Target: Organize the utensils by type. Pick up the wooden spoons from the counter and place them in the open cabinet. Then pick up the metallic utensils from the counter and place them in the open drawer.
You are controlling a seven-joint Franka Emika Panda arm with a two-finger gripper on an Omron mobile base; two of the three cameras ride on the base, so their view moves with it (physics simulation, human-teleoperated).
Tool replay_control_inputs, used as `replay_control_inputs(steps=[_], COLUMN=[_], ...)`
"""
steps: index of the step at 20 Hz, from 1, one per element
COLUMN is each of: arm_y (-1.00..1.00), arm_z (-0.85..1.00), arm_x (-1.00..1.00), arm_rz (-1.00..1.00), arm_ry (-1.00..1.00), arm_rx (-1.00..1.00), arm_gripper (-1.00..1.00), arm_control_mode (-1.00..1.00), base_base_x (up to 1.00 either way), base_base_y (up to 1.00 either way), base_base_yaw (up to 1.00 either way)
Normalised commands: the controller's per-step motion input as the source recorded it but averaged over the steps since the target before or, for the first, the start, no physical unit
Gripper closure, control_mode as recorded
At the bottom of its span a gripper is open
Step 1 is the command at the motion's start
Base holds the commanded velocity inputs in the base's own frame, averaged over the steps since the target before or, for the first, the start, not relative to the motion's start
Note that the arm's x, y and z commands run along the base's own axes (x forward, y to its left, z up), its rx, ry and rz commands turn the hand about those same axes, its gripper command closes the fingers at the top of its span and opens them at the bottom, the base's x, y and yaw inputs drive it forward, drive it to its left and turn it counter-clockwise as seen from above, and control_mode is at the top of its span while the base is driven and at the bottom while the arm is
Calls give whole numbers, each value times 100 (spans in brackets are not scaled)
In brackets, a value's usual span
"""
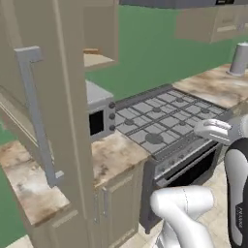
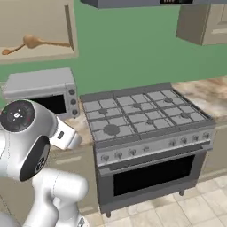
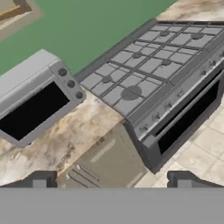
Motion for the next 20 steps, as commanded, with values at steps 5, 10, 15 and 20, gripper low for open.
replay_control_inputs(steps=[5, 10, 15, 20], arm_y=[0, 0, 0, 0], arm_z=[0, 0, 0, 0], arm_x=[0, 0, 0, 0], arm_rz=[0, 0, 0, 0], arm_ry=[0, 0, 0, 0], arm_rx=[0, 0, 0, 0], arm_gripper=[-100, -100, -100, -100], arm_control_mode=[100, 100, 100, 100], base_base_x=[0, 1, 2, 2], base_base_y=[-2, -2, -6, -15], base_base_yaw=[-100, -100, -100, -98])
